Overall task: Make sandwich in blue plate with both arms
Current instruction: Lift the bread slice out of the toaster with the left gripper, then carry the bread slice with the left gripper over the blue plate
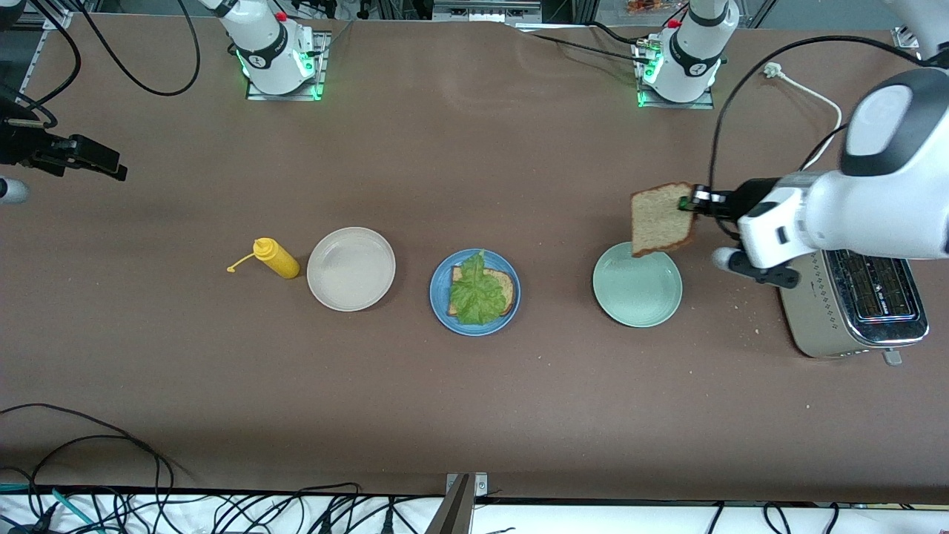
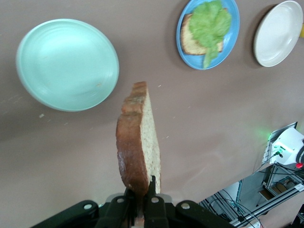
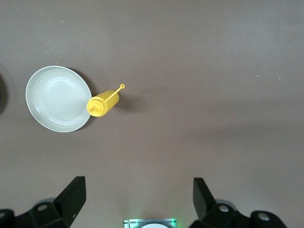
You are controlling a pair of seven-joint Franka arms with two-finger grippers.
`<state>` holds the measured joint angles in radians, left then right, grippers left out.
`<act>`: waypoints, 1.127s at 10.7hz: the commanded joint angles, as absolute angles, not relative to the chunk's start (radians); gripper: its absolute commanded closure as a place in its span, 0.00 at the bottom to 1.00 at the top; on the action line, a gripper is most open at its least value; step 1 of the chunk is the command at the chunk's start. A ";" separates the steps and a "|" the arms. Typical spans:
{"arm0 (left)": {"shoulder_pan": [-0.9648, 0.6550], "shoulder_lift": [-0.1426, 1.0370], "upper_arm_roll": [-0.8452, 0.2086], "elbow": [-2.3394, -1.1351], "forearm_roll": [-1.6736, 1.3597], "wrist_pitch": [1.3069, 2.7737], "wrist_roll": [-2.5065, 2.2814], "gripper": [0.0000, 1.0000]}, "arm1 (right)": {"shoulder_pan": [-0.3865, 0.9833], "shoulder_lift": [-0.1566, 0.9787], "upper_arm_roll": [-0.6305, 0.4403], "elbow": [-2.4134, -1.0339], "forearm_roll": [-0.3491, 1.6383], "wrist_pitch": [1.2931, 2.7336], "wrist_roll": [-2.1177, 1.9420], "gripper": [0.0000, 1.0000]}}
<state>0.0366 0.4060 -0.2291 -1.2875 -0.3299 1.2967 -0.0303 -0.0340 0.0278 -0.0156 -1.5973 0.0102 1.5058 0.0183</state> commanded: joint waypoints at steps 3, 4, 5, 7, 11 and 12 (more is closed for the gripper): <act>-0.190 0.497 -0.201 -1.350 -0.550 1.630 -0.223 1.00 | -0.040 0.028 -0.009 -1.586 0.003 1.502 0.015 0.00; -0.237 0.526 -0.198 -1.353 -0.592 1.702 -0.263 1.00 | -0.038 0.028 -0.008 -1.585 0.003 1.499 0.015 0.00; -0.279 0.553 -0.187 -1.353 -0.619 1.763 -0.281 1.00 | -0.037 0.028 -0.006 -1.585 0.005 1.496 0.012 0.00; -0.327 0.622 -0.181 -1.353 -0.754 1.903 -0.281 1.00 | -0.037 0.028 -0.006 -1.585 0.008 1.494 0.012 0.00; -0.385 0.718 -0.176 -1.344 -0.775 2.109 -0.192 1.00 | -0.037 0.026 -0.006 -1.586 0.009 1.493 0.015 0.00; -0.384 0.729 -0.176 -1.344 -0.775 2.111 -0.148 1.00 | -0.037 0.026 -0.006 -1.586 0.009 1.493 0.014 0.00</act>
<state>-0.3719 0.7045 -0.1955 -1.3666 -0.7443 2.1023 -0.2420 -0.0331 0.0303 -0.0123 -1.5948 0.0101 1.5062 0.0178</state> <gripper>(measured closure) 0.907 0.000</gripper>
